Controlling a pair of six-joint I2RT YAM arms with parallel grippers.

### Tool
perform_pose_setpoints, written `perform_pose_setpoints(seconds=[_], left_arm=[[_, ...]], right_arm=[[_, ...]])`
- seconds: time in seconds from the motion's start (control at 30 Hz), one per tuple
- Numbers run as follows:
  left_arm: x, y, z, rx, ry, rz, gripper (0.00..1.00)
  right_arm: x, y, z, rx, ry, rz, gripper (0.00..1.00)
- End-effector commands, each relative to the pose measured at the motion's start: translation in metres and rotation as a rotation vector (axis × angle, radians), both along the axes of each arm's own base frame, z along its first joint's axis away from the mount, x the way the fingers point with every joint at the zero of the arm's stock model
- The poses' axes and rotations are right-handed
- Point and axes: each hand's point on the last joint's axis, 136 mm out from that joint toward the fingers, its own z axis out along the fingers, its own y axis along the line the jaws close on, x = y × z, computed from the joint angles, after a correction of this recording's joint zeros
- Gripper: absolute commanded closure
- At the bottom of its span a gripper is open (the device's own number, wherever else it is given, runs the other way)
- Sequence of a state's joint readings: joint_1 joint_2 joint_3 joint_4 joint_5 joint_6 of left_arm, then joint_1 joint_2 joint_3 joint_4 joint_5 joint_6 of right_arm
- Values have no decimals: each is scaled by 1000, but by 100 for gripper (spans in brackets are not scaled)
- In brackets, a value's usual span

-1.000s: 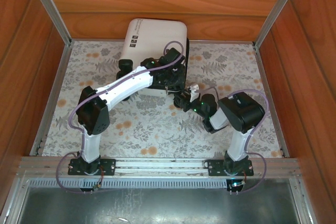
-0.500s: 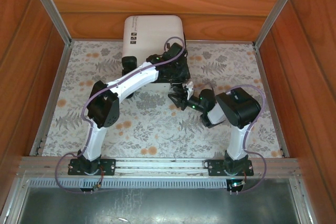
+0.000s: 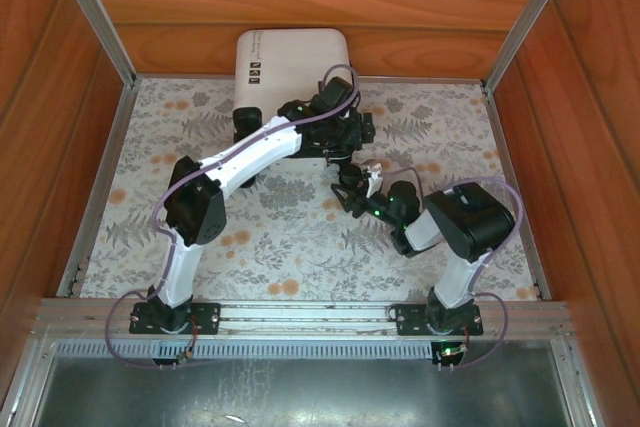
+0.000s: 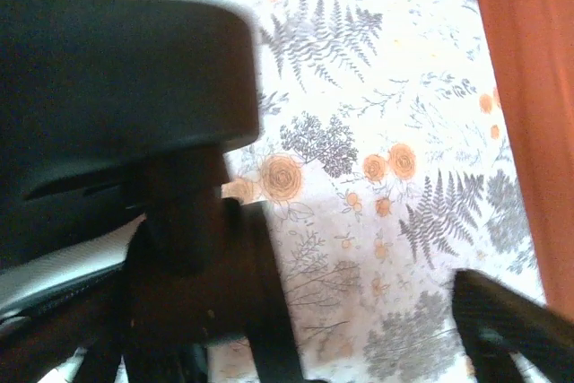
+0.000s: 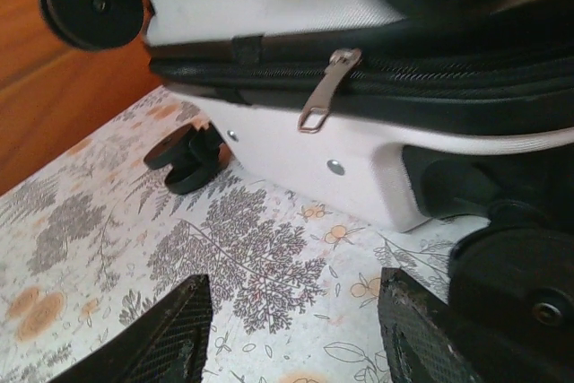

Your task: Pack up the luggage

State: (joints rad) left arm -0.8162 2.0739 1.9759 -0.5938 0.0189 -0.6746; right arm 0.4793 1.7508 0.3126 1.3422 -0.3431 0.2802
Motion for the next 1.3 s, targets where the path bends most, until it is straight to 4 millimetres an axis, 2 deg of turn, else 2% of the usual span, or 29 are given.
perform_pose_setpoints(seconds=[0.0, 0.03, 0.1, 0.2, 0.3, 0.4, 0.5, 0.7, 0.83, 1.0, 1.27], left_arm=[[-3, 62, 73, 241, -292, -37, 0], [-8, 84, 78, 323, -325, -16, 0], [-20, 142, 88, 519, -376, 72, 0], [-38, 216, 98, 683, -366, 195, 0], [-42, 266, 87, 673, -263, 280, 2], [-39, 292, 68, 616, -156, 317, 5], [-33, 295, 51, 593, -80, 304, 6], [-20, 272, 30, 542, -5, 238, 7], [-17, 274, 16, 531, 44, 263, 8], [-10, 279, -8, 510, 129, 305, 15], [5, 266, -32, 488, 199, 296, 22]], right_arm=[[7, -12, 13, -21, 56, -102, 45], [6, -14, 10, -74, 96, -103, 44], [3, -19, 13, -200, 174, -115, 42], [-2, -23, 33, -269, 150, -120, 40], [-6, -22, 42, -272, 180, -111, 39], [-10, -16, 44, -258, 214, -99, 38], [-11, -15, 45, -248, 221, -115, 38], [-11, -20, 41, -276, 232, -143, 39], [-11, -23, 39, -295, 234, -153, 39], [-12, -21, 35, -298, 235, -145, 39], [-12, -17, 30, -316, 229, -125, 41]])
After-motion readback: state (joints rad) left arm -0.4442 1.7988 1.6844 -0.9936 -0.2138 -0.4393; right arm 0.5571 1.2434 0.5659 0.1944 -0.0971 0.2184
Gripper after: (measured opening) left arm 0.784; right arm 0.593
